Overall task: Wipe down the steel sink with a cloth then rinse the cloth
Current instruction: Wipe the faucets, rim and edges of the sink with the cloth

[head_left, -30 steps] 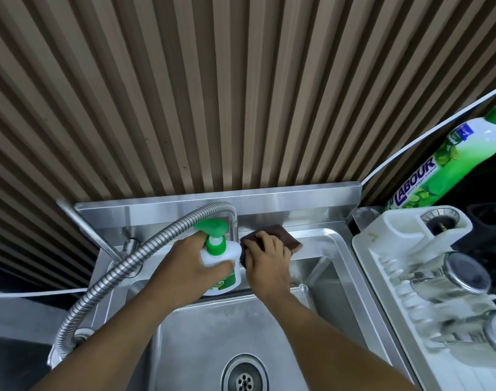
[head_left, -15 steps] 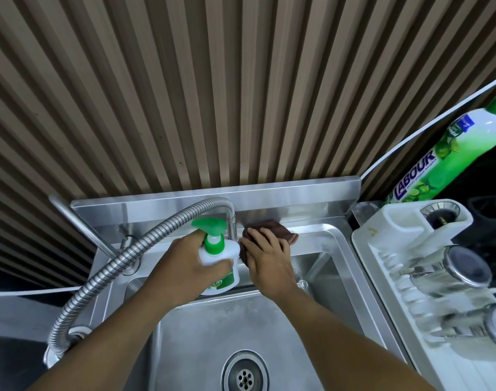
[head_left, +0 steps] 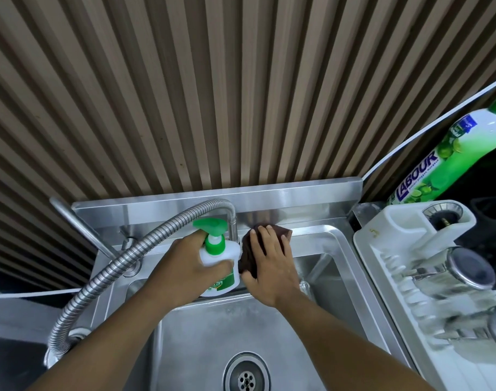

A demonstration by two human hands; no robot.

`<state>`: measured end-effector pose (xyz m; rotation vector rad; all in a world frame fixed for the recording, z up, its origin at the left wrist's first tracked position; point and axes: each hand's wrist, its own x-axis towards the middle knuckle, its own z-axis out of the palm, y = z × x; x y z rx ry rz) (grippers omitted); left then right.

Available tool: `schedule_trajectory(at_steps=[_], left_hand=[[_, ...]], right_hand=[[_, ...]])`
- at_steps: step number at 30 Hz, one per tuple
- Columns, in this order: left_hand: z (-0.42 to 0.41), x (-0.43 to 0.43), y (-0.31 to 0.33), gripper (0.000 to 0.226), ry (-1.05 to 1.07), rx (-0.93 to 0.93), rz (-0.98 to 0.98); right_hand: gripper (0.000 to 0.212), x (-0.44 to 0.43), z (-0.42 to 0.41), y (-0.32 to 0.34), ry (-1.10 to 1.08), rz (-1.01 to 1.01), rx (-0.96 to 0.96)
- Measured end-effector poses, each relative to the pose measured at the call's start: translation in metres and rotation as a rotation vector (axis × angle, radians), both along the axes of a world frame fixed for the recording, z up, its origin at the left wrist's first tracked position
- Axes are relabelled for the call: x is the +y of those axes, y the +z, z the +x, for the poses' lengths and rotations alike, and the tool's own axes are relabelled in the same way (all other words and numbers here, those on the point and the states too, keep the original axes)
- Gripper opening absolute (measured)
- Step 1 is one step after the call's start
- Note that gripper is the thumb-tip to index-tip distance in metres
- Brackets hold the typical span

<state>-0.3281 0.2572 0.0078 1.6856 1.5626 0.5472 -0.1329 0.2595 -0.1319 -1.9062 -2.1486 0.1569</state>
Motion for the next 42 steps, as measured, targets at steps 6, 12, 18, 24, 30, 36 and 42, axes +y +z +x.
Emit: schedule_trajectory(at_steps=[6, 12, 18, 24, 30, 36, 42], left_hand=[[0.001, 0.001, -0.002, 0.029, 0.003, 0.032, -0.009], [0.002, 0.001, -0.002, 0.028, -0.001, 0.034, -0.018], [0.002, -0.001, -0.001, 0.031, -0.002, 0.021, -0.041], [-0.002, -0.002, 0.002, 0.045, -0.008, -0.019, -0.068], [-0.003, -0.002, 0.001, 0.045, -0.004, -0.031, -0.061], [-0.001, -0.003, 0.001, 0.05, -0.001, -0.051, -0.054], [-0.002, -0.003, 0.001, 0.048, 0.001, -0.053, -0.067]], right_hand=[[0.099, 0.008, 0.007, -0.006, 0.137, 0.022, -0.013], [0.087, 0.016, -0.004, -0.008, 0.141, 0.051, -0.056], [0.092, 0.008, 0.006, -0.004, 0.26, -0.017, -0.026], [0.086, -0.012, 0.031, 0.002, 0.224, -0.001, 0.142], [0.118, -0.006, -0.011, -0.006, 0.009, -0.068, 0.073], [0.089, 0.0, -0.009, -0.016, 0.073, 0.014, -0.113], [0.085, -0.017, 0.02, -0.016, -0.014, 0.012, -0.147]])
